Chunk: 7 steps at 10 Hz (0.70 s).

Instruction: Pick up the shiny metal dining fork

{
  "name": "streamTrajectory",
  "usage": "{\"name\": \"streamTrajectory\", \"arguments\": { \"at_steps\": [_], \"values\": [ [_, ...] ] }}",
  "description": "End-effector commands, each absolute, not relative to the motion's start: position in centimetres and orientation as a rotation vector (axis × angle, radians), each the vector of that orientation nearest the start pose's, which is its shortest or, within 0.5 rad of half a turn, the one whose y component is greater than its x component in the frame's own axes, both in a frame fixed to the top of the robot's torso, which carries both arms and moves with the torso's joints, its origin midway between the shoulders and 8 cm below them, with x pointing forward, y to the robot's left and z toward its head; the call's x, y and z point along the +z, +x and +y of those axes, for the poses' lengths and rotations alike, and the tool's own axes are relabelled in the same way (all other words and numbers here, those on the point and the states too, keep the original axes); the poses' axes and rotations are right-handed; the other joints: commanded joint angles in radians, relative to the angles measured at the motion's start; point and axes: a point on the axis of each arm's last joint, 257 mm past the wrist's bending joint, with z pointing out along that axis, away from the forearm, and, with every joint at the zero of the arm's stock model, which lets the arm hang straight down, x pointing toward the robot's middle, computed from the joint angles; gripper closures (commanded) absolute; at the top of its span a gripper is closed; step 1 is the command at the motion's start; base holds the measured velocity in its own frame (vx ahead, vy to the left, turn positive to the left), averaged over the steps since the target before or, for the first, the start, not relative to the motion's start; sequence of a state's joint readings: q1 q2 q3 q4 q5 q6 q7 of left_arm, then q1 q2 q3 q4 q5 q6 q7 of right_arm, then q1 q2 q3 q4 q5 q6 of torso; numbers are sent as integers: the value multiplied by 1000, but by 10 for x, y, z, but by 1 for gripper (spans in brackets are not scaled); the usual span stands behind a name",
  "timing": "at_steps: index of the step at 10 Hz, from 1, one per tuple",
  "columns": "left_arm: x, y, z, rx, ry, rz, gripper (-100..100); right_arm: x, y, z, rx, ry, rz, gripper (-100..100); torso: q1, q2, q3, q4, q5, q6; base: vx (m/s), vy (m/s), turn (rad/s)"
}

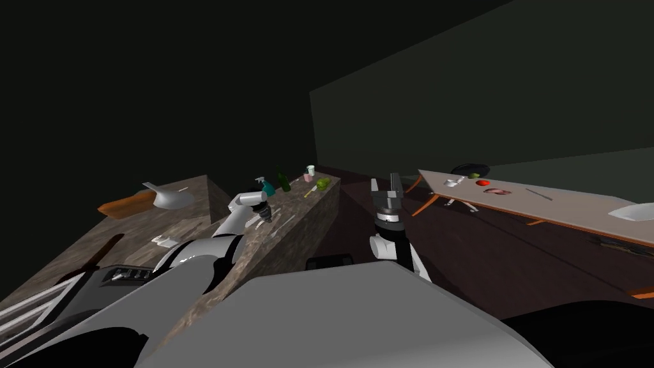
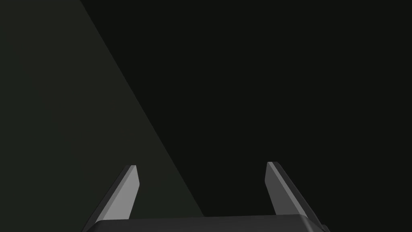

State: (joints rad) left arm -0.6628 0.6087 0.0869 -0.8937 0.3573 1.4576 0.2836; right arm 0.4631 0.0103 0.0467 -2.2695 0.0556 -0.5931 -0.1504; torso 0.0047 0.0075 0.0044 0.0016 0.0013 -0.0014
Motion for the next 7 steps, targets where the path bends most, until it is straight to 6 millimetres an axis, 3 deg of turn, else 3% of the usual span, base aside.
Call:
{"name": "streamTrajectory", "arguments": {
  "at_steps": [1, 6, 7],
  "values": [
    [-332, 477, 474, -78, -2511, 1466, -100, 48, 334, -251, 1496, 592, 523, 0, 0, 0, 0, 0, 0, 0, -78, 49, -80],
    [-345, 465, 506, -52, -2606, 1288, -100, 48, 334, -251, 1496, 592, 523, 0, -1, -1, -1, 0, 0, 0, -97, 51, -271],
    [-343, 467, 501, -54, -2594, 1313, -100, 48, 334, -251, 1496, 592, 523, 0, 0, -1, 0, 0, 0, 0, -52, 31, -52]
  ]
}}
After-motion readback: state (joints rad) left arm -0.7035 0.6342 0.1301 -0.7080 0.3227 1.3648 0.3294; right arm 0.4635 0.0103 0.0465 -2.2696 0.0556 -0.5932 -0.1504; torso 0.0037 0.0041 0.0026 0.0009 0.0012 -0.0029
